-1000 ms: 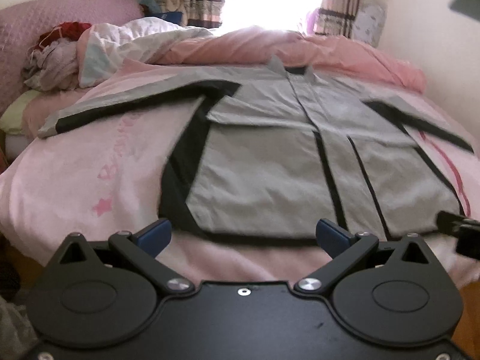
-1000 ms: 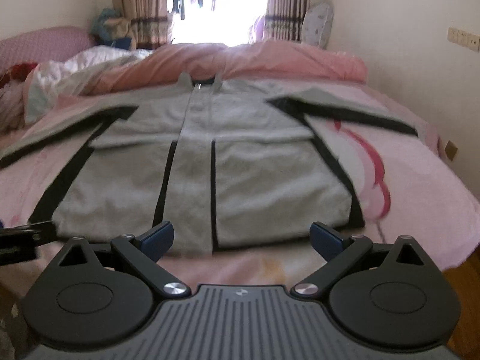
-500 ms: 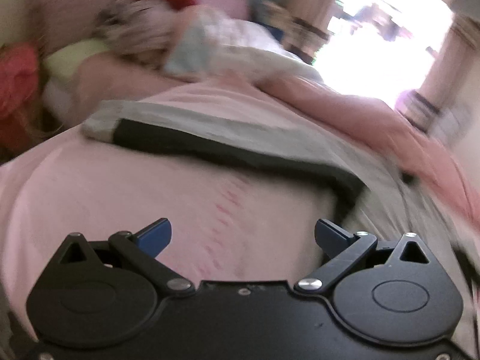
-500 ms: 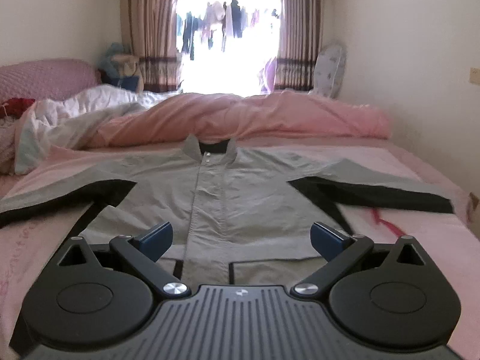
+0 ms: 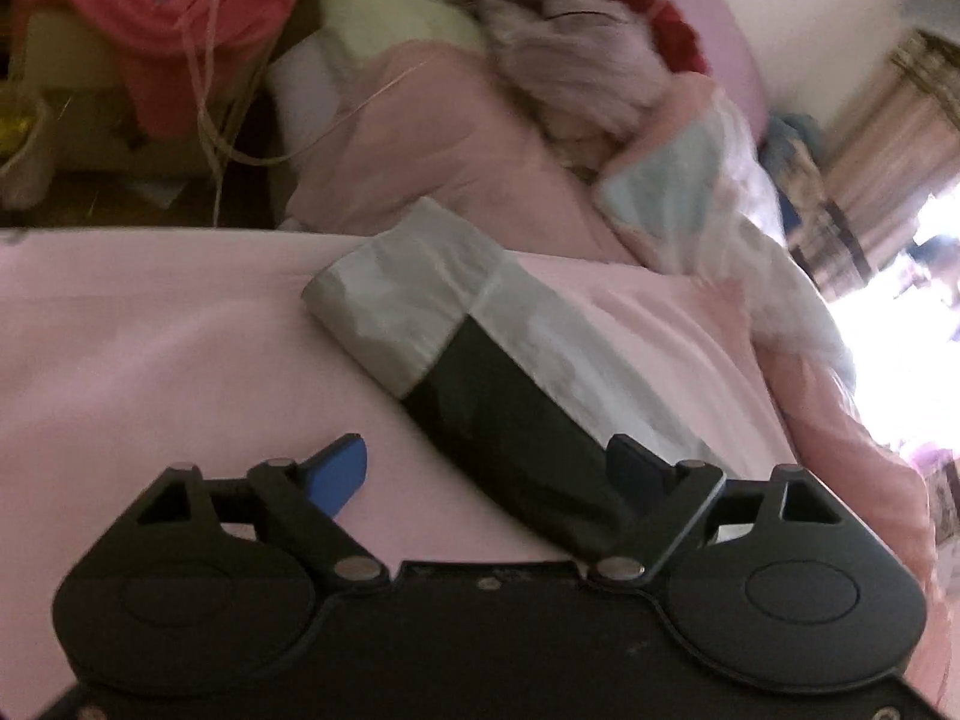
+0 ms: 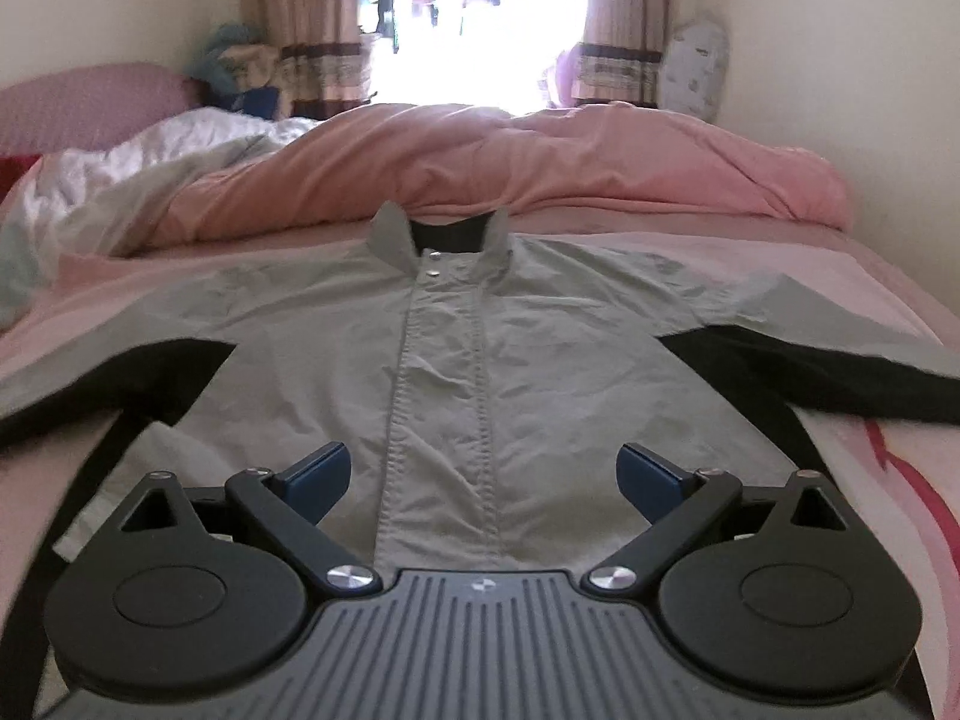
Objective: Fold large clothes
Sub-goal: 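Grasp the black-and-grey sleeve with the left gripper and fold it across the jacket body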
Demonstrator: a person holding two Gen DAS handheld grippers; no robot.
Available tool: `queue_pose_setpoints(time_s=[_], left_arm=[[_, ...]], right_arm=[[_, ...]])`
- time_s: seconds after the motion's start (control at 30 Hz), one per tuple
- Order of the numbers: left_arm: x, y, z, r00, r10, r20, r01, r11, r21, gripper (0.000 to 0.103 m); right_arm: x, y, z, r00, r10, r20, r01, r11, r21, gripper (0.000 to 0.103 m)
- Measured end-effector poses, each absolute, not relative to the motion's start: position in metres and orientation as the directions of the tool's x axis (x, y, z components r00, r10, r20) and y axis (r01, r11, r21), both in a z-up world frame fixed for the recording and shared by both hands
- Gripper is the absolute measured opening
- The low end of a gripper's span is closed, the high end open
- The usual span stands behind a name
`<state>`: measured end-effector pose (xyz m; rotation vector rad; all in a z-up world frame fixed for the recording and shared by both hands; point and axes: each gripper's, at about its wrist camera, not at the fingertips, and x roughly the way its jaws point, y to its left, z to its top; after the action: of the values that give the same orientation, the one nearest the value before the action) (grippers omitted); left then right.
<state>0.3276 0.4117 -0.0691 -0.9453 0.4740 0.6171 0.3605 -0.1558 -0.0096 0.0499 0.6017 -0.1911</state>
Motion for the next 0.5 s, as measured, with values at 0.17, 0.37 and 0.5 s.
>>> queue_pose_setpoints(time_s=[0.17,0.37,0.5], left_arm=[[0.335,0.42,-0.072,0.748,0.325,-0.578,-0.662,0.427,-0.616,0.086],[0.352,0.438,-0.074,0.743,0.375,-0.554,-0.668,0.388,-0.635,0.07],[0.362,0.44,-0.077,0.701,0.412,-0.582,-0.713,0.377,-0.591,0.035]], right_arm=[[0.379,-0.153,-0.019,0.797,-0.125,-0.591,0.154,0.988,-0.002,0.103],[0.388,-0.158,-0.033,0.77,-0.12,-0.626,0.167,0.986,0.015,0.103],[0.388,-0.161,-0.036,0.762,-0.132,-0.634,0.173,0.985,0.002,0.103]])
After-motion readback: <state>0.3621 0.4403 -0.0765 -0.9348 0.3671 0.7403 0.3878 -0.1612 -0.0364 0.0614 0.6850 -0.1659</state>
